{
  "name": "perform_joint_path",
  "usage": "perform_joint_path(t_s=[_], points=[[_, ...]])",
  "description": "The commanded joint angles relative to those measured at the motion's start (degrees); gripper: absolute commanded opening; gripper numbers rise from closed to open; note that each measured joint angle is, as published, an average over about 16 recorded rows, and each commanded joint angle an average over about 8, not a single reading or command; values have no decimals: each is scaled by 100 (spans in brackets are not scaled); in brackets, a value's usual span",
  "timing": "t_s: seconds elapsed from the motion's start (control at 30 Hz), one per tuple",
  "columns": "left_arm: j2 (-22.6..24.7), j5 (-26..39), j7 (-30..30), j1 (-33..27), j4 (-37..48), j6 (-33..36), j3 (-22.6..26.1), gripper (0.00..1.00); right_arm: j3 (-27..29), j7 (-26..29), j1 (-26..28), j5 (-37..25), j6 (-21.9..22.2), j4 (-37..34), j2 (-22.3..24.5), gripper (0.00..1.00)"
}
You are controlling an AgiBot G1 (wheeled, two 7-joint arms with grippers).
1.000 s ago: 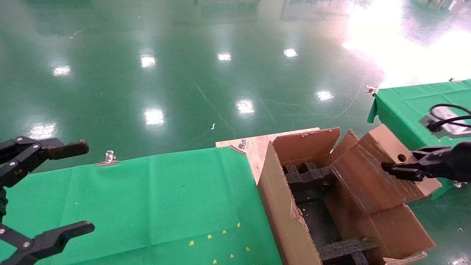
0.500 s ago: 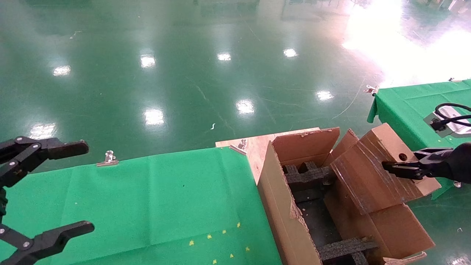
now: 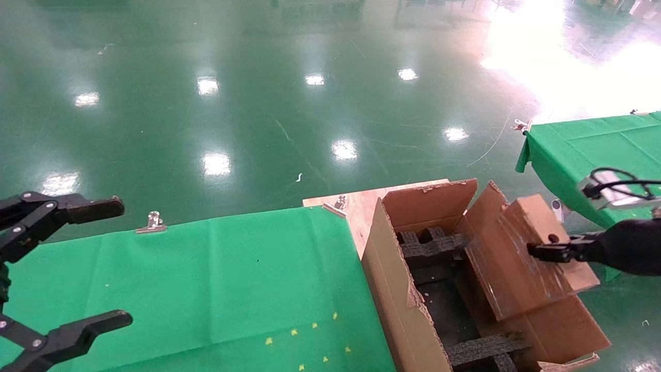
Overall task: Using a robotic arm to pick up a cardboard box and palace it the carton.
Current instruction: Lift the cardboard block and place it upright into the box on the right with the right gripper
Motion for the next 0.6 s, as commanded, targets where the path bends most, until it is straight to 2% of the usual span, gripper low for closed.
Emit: perform_joint_path(t_s=[0.03, 0.6], points=[[0, 0, 0, 0, 0, 0, 0, 100, -65, 184, -77, -87, 122, 53, -33, 0], [-1, -1, 1, 0, 0, 0, 1, 100, -448, 815, -664, -405, 1016, -174, -504, 0]])
